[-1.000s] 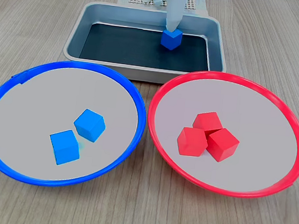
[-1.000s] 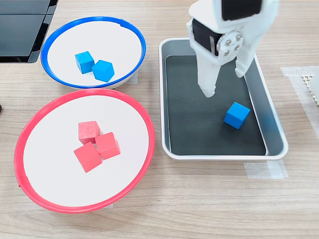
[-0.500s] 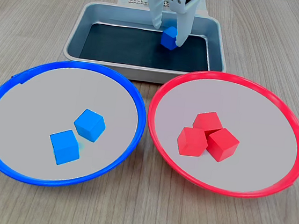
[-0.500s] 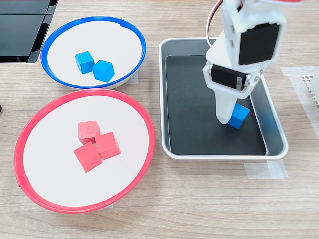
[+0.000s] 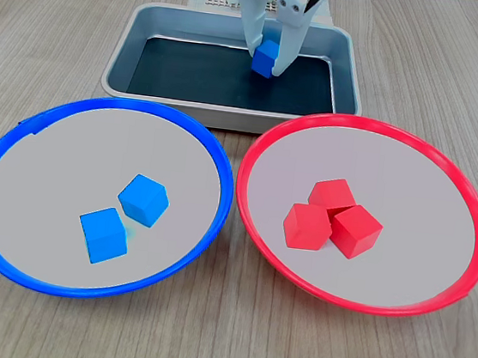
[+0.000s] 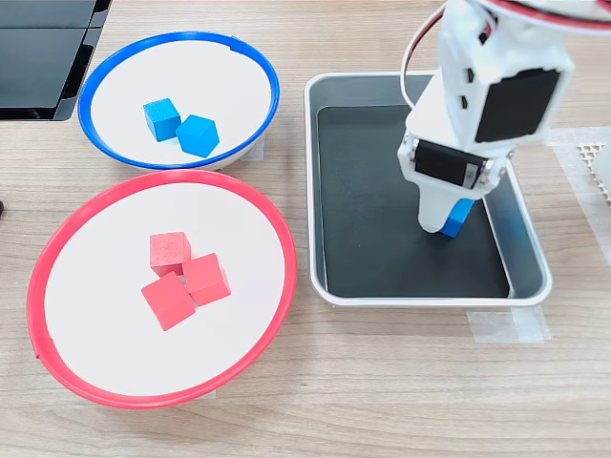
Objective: Resolve any anomalies and move all blocks to matching dishes
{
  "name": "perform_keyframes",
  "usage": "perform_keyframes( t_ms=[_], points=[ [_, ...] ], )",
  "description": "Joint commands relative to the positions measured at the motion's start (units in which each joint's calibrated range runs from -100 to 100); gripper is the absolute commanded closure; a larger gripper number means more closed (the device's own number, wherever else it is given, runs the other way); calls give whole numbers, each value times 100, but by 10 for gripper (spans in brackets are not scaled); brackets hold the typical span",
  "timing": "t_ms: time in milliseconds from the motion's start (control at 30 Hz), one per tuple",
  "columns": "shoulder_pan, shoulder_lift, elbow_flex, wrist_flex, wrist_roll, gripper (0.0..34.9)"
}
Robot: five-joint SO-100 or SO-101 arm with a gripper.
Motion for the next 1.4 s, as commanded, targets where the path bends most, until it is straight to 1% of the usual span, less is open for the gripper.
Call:
perform_keyframes(
  t_ms=[0, 133, 200, 300, 467, 500, 633, 733, 800, 900, 1000, 1067, 1100, 1200, 1267, 1300, 1333, 1367],
  points=[
    [-17, -389, -236, 1, 10, 349],
    [30, -568, -1355, 463, -142, 349],
    [152, -559, -2020, 406, -278, 349],
    [482, -406, -2502, -197, -371, 349],
    [1235, 481, -2694, -1939, -186, 349],
    [1357, 729, -2812, -2161, -142, 349],
    [1734, 1727, -3540, -2582, 0, 349],
    [1922, 2255, -3868, -3036, 98, 349],
    [2025, 2435, -3977, -3210, 176, 349],
    [2167, 2469, -4023, -3226, 308, 349],
    [2185, 2426, -3932, -3268, 396, 343],
    [2167, 2460, -3968, -3276, 400, 260],
    [2110, 2443, -4041, -3276, 386, 210],
    [2082, 2255, -3959, -3284, 381, 213],
    [2082, 2017, -3768, -3284, 376, 208],
    [2082, 1838, -3586, -3301, 361, 215],
    [2082, 1667, -3413, -3350, 332, 223],
    [2072, 1377, -3140, -3441, 244, 264]
  ],
)
